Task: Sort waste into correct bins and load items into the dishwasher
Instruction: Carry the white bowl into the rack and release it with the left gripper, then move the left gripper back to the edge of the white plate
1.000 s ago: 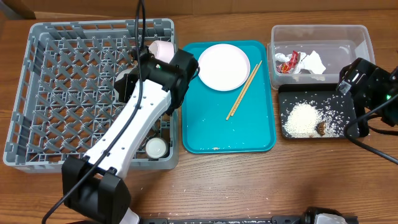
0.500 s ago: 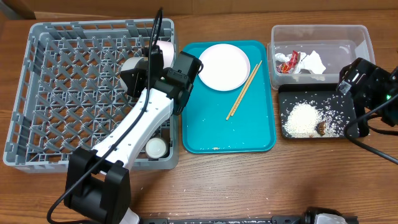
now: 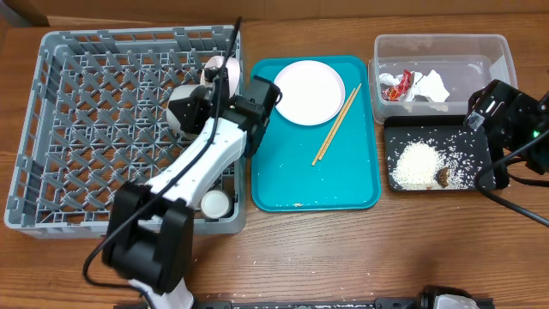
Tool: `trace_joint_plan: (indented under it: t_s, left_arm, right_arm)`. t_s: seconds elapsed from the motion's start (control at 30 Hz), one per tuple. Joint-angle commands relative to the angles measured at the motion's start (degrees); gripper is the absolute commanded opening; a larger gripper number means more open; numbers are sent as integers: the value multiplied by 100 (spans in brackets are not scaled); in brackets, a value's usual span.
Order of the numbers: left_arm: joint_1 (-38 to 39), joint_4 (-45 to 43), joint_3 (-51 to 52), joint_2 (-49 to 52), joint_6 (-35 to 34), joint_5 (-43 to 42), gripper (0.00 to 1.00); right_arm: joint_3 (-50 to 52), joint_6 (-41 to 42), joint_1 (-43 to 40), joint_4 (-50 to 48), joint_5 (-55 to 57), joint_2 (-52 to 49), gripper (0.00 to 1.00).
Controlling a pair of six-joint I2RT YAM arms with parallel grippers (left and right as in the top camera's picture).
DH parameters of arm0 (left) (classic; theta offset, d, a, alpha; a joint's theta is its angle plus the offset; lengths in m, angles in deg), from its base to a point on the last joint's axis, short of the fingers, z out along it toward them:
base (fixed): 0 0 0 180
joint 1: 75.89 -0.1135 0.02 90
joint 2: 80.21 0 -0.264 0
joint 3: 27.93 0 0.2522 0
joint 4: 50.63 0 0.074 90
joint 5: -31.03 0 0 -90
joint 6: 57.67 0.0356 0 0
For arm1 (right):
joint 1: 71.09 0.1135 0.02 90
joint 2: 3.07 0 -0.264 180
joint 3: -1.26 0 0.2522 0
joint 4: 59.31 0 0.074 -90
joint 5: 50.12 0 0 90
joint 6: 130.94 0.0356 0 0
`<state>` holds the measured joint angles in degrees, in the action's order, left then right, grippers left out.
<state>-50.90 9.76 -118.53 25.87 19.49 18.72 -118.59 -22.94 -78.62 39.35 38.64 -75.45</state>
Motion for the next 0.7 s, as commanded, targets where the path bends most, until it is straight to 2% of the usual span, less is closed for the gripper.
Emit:
trace_joint_plan:
  t_s: [0.0, 0.27, 0.47, 0.57, 0.67]
  left_arm:
    - [-15, -28, 26, 280, 66, 654, 4]
    - [570, 221, 26, 299, 63, 581, 4]
    - [903, 538, 26, 299, 33, -577, 5]
    - [901, 605, 26, 299, 0, -575, 23]
    - [901, 695, 24, 299, 0, -575, 51]
  right_arm:
    - [-85, -2, -37, -33, 33, 20, 100]
    - [-85, -2, -37, -33, 33, 20, 100]
    - [-85, -2, -37, -33, 33, 20, 100]
    - [-85, -2, -37, -33, 33, 20, 100]
    - [-85, -2, -37, -33, 33, 20, 100]
